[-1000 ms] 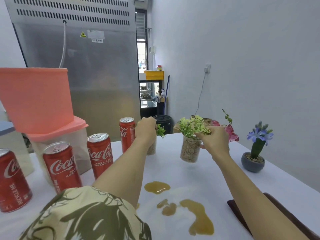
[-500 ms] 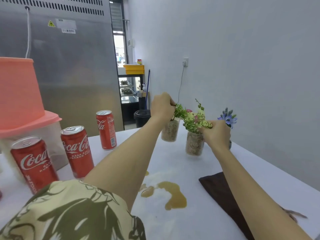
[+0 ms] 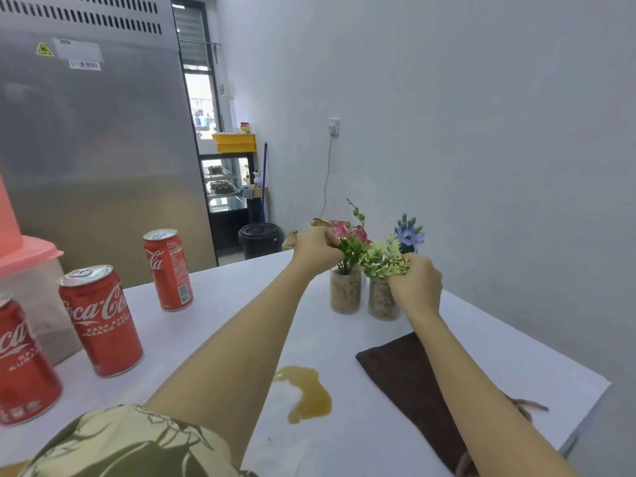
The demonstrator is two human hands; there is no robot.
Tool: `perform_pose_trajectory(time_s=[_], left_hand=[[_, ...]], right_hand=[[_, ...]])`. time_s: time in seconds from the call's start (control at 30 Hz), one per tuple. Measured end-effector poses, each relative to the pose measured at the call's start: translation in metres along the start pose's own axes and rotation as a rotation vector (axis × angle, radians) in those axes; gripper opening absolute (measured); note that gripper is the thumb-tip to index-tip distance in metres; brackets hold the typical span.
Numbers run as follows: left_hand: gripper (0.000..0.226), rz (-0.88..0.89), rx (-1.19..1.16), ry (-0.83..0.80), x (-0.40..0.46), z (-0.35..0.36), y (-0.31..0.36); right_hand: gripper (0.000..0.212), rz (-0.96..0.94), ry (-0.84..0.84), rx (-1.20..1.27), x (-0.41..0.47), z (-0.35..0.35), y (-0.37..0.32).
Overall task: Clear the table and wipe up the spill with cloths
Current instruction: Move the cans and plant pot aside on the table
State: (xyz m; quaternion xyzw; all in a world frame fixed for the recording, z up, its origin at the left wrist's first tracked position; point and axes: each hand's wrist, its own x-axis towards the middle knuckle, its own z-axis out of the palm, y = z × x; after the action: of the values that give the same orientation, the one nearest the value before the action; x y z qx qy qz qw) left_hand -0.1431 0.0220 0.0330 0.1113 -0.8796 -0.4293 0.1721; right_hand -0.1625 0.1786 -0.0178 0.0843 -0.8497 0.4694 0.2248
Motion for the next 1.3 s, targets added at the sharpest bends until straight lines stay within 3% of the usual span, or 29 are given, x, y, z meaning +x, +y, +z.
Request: perform_pose_trajectory(time_s=[0.13, 0.37, 0.43, 0.67, 0.8, 1.0, 1.13, 1.3], left_hand=[[0.055, -0.062, 0.153, -0.156, -0.005, 0.005, -0.004], [0.083, -0.101, 0.13, -0.148, -0.006, 0.016, -0.008], [0.081, -0.092, 0.127, -0.156, -0.007, 0.015, -0.007], [0.058, 0.001, 0.119, -0.092, -0.009, -0.019, -0.007], [0.045, 0.025, 0.14, 0.132, -0.018, -0.057, -0.007], [0.039, -0.042, 0.355, 0.439, -0.048, -0.142, -0.022], [0.031, -0.156, 0.412, 0.544, -0.079, -0.198, -0.043], [0.037, -0.232, 0.42, 0.599, -0.112, -0.249, -0.064]], right_hand=[[0.006, 0.013, -0.002, -0.005, 0.0, 0.005, 0.0], [0.012, 0.023, 0.006, 0.027, 0.001, 0.006, 0.002], [0.019, 0.013, -0.029, 0.051, 0.001, 0.004, 0.0], [0.077, -0.029, -0.113, -0.032, 0.005, -0.01, -0.036], [0.069, -0.191, -0.152, 0.043, -0.004, -0.009, -0.077], [0.059, -0.27, -0.339, 0.207, -0.036, 0.037, -0.127], [0.067, -0.335, -0.516, 0.307, -0.07, 0.072, -0.167], [0.078, -0.401, -0.792, 0.322, -0.108, 0.115, -0.218]])
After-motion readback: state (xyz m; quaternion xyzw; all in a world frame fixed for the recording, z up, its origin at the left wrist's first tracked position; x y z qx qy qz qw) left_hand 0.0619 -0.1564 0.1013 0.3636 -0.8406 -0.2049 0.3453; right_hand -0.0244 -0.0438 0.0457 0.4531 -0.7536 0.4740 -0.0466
